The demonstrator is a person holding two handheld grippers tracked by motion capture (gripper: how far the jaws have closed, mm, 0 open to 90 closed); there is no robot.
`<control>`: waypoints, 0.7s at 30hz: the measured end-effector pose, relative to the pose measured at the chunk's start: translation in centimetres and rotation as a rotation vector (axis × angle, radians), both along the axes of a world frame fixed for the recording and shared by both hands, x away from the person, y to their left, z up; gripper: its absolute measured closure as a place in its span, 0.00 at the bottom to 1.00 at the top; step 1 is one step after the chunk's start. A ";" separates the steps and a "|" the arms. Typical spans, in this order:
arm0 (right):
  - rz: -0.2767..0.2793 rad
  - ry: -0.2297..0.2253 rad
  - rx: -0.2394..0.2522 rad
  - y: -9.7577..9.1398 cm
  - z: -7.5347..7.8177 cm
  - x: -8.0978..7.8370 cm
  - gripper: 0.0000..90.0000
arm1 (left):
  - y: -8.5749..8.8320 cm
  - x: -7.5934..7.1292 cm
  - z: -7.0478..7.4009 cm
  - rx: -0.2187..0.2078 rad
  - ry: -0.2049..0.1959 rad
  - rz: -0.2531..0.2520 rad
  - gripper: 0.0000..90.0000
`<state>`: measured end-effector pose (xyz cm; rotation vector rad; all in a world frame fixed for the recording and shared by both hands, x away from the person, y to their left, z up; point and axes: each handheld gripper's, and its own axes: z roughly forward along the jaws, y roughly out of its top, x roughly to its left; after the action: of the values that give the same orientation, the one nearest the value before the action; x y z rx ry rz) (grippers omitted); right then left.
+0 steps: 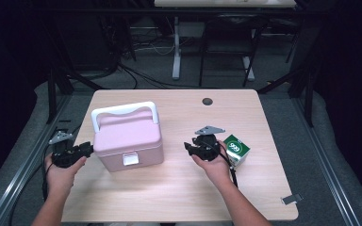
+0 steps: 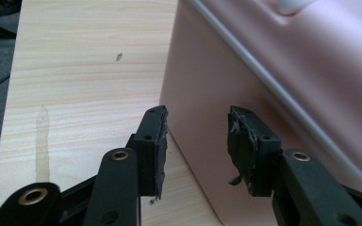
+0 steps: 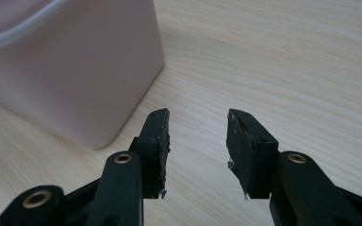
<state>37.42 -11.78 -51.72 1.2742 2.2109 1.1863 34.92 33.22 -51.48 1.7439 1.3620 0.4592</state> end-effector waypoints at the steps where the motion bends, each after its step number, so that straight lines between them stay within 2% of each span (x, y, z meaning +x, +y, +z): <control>1: 0.006 -0.007 0.007 0.3 0.0 0.2 0.67 | -0.1 -0.1 0.0 0.007 -0.004 0.001 0.66; 7: 0.019 0.000 0.011 1.7 -0.2 1.0 0.72 | -0.2 -0.2 -0.2 0.003 -0.011 -0.020 0.73; 10: 0.034 0.000 0.016 2.4 -0.3 1.0 0.73 | -0.3 -0.3 -0.3 0.003 -0.008 -0.014 0.76; 15: 0.064 -0.015 0.029 3.7 -0.4 1.2 0.73 | -0.3 -0.5 -0.2 -0.006 -0.002 -0.003 0.73; 21: 0.066 -0.017 0.050 4.7 -0.6 1.4 0.74 | -0.2 -0.7 -0.2 -0.002 -0.004 0.004 0.68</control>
<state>38.82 -7.09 -52.37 1.2145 2.2403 1.2795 34.26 32.99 -51.63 1.7384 1.3627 0.4633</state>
